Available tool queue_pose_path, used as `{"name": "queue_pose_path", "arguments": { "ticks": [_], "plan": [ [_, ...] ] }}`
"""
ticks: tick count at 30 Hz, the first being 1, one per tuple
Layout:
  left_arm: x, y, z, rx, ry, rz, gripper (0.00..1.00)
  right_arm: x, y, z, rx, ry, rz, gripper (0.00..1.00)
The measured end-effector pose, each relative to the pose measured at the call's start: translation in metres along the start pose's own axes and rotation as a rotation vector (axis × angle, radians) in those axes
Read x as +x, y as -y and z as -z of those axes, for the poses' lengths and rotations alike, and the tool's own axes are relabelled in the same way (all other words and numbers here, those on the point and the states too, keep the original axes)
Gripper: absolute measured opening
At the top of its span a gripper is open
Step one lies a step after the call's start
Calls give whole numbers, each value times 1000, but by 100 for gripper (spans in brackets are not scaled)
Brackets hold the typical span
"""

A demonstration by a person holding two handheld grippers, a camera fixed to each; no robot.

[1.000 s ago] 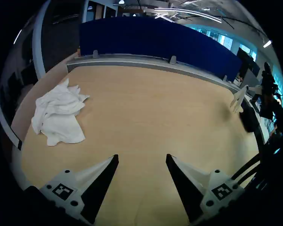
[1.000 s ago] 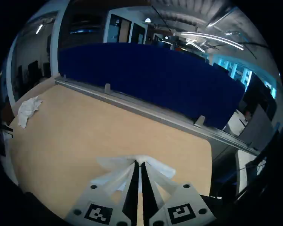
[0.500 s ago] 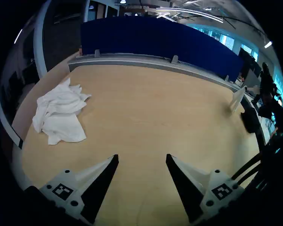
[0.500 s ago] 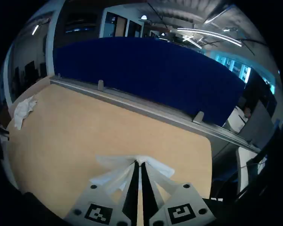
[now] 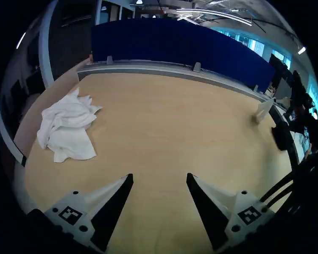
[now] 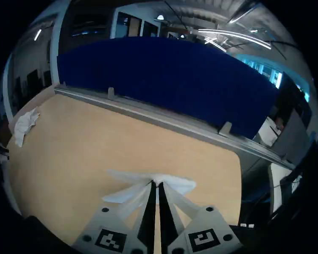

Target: Fold towel

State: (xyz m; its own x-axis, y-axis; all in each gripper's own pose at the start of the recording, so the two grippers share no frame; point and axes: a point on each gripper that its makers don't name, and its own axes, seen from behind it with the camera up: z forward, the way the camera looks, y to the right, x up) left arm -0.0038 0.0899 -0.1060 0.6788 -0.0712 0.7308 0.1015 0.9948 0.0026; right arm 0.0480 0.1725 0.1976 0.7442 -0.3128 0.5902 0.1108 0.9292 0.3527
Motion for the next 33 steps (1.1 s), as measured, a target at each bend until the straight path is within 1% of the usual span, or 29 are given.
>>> {"name": "queue_pose_path", "arguments": {
  "ticks": [7,14,20,26,33],
  "plan": [
    [2,-2,-4,-2,2,-4,94,-38,-8,9,-9,40,-26,4],
    [5,-9,-6,-15,-1,-17,93,-76,-15,20,-26,85,-46,4],
    [5,-14,-5,-23,2,-33,93,-107,-14,23,-37,122,-80,4],
    [4,-14,-3,-22,3,-37,93,-134,-16,24,-59,151,-119,4],
    [6,-12,1,-18,2,-42,93,-166,-24,30,-106,187,-174,4]
  ]
}}
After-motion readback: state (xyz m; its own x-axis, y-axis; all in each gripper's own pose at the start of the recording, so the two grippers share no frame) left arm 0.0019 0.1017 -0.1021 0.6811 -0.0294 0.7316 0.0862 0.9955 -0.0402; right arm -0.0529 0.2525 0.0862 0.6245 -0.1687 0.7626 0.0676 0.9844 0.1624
